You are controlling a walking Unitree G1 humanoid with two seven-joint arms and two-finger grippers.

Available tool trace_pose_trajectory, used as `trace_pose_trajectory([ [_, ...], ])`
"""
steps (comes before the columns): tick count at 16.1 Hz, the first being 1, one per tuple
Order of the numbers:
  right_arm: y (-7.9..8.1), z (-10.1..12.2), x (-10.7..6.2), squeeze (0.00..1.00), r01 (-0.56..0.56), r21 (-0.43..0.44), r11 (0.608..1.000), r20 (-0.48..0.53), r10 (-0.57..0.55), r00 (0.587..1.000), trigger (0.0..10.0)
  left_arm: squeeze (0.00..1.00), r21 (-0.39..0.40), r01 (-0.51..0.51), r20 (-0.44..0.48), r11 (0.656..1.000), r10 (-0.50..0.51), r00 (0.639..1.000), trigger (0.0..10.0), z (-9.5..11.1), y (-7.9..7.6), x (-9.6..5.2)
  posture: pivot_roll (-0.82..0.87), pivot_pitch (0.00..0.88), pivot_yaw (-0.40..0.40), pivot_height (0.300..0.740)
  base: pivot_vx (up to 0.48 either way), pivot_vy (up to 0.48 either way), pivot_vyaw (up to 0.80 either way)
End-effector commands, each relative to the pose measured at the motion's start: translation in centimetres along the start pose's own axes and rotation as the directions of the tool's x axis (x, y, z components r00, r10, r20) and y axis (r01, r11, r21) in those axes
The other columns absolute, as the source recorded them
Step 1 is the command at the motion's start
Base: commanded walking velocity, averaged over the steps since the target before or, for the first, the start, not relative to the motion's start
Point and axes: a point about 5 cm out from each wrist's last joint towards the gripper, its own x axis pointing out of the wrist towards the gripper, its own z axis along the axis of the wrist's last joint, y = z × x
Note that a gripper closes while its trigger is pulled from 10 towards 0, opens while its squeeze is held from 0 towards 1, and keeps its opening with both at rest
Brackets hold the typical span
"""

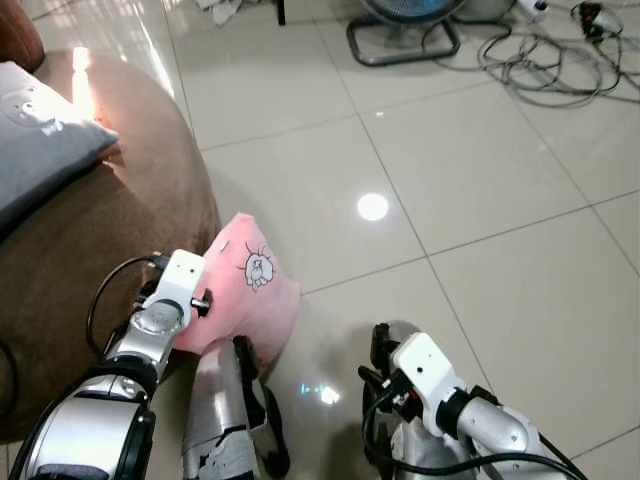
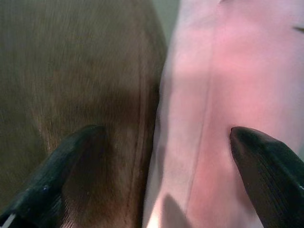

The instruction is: Move the pillow to the sofa from floor

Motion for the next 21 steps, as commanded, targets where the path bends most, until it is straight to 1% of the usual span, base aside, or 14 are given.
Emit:
trace_pose_trajectory([
  [1, -0.1, -0.5, -0.5, 0.0, 0.016, 0.009, 1.0, -0.017, -0.016, 1.0, 10.0, 0.59, -0.063, 0.007, -0.074, 0.998, -0.012, 0.997, 10.0, -1.8, -0.1, -0.2, -0.21, 0.356, -0.002, 0.577, 0.0, 0.0, 0.0],
  [2, -0.3, -0.4, -0.6, 0.0, 0.025, 0.013, 1.0, -0.013, -0.024, 1.0, 10.0, 0.04, -0.112, 0.017, -0.089, 0.994, -0.027, 0.996, 10.0, -2.1, -0.2, -0.3, -0.22, 0.357, -0.003, 0.577, 0.0, 0.0, 0.0],
  [3, -0.8, -0.5, -0.8, 0.0, 0.029, 0.012, 1.0, -0.015, -0.029, 0.999, 10.0, 0.0, -0.184, 0.054, -0.095, 0.981, -0.072, 0.993, 10.0, -2.3, -0.8, -0.3, -0.22, 0.36, -0.002, 0.577, 0.0, 0.0, 0.0],
  [5, -1.7, -0.5, -1.1, 0.0, 0.021, 0.022, 1.0, -0.013, -0.021, 1.0, 10.0, 0.0, -0.248, 0.086, -0.101, 0.965, -0.114, 0.988, 10.0, -2.3, -1.4, -0.3, -0.21, 0.364, -0.003, 0.577, 0.0, 0.0, 0.0],
  [7, -2.6, -0.4, -1.4, 0.0, 0.018, 0.026, 1.0, -0.009, -0.017, 1.0, 10.0, 0.0, -0.256, 0.108, -0.097, 0.961, -0.136, 0.986, 10.0, -2.2, -1.7, -0.3, -0.21, 0.365, -0.003, 0.577, 0.0, 0.0, 0.0],
  [9, -3.8, -0.2, -1.5, 0.0, 0.041, -0.005, 0.999, -0.011, -0.041, 0.999, 10.0, 0.0, -0.165, 0.123, -0.092, 0.979, -0.139, 0.986, 10.0, -2.1, -1.8, -0.3, -0.21, 0.362, -0.003, 0.577, 0.0, 0.0, 0.0],
  [10, -3.8, -0.2, -1.5, 0.0, 0.03, -0.026, 0.999, -0.014, -0.031, 0.999, 10.0, 0.0, -0.056, 0.134, -0.093, 0.989, -0.139, 0.986, 10.0, -2.2, -1.9, -0.3, -0.21, 0.359, -0.003, 0.577, 0.0, 0.0, 0.0],
  [11, -3.6, -0.2, -1.5, 0.0, 0.02, -0.027, 0.999, -0.014, -0.02, 1.0, 10.0, 0.0, -0.017, 0.137, -0.096, 0.99, -0.138, 0.986, 10.0, -2.2, -2.0, -0.3, -0.21, 0.357, -0.003, 0.577, 0.0, 0.0, 0.0],
  [12, -3.1, -0.2, -1.4, 0.0, -0.005, -0.028, 1.0, -0.015, 0.005, 1.0, 10.0, 0.0, 0.014, 0.14, -0.102, 0.99, -0.138, 0.985, 10.0, -2.3, -2.1, -0.3, -0.21, 0.351, -0.001, 0.577, 0.0, 0.0, 0.0],
  [15, -1.5, -0.3, -1.2, 0.0, -0.088, -0.014, 0.996, -0.007, 0.088, 0.996, 10.0, 0.0, 0.006, 0.154, -0.104, 0.988, -0.153, 0.983, 10.0, -2.3, -2.4, -0.3, -0.21, 0.348, 0.001, 0.577, 0.0, 0.0, 0.0],
  [16, -1.1, -0.3, -1.2, 0.0, -0.106, -0.01, 0.994, 0.004, 0.106, 0.994, 10.0, 0.0, -0.002, 0.175, -0.101, 0.985, -0.174, 0.98, 4.4, -2.3, -2.7, -0.3, -0.21, 0.341, 0.004, 0.577, 0.0, 0.0, 0.0],
  [17, -0.9, -0.3, -1.3, 0.0, -0.125, -0.008, 0.992, 0.014, 0.125, 0.992, 10.0, 0.0, 0.001, 0.18, -0.101, 0.984, -0.179, 0.979, 3.1, -2.3, -2.8, -0.3, -0.21, 0.341, 0.004, 0.577, 0.0, 0.0, 0.0],
  [18, 0.0, 0.3, -1.5, 0.0, -0.191, -0.015, 0.981, 0.066, 0.192, 0.979, 10.0, 0.0, 0.002, 0.191, -0.099, 0.982, -0.19, 0.977, 0.0, -2.3, -3.0, -0.4, -0.21, 0.339, 0.006, 0.577, 0.0, 0.0, 0.0],
  [21, 0.5, 0.5, -1.9, 0.0, -0.221, -0.06, 0.973, 0.076, 0.225, 0.971, 10.0, 0.0, -0.002, 0.201, -0.093, 0.98, -0.201, 0.975, 0.0, -2.2, -3.3, -0.3, -0.21, 0.337, 0.007, 0.577, 0.0, 0.0, 0.0],
])
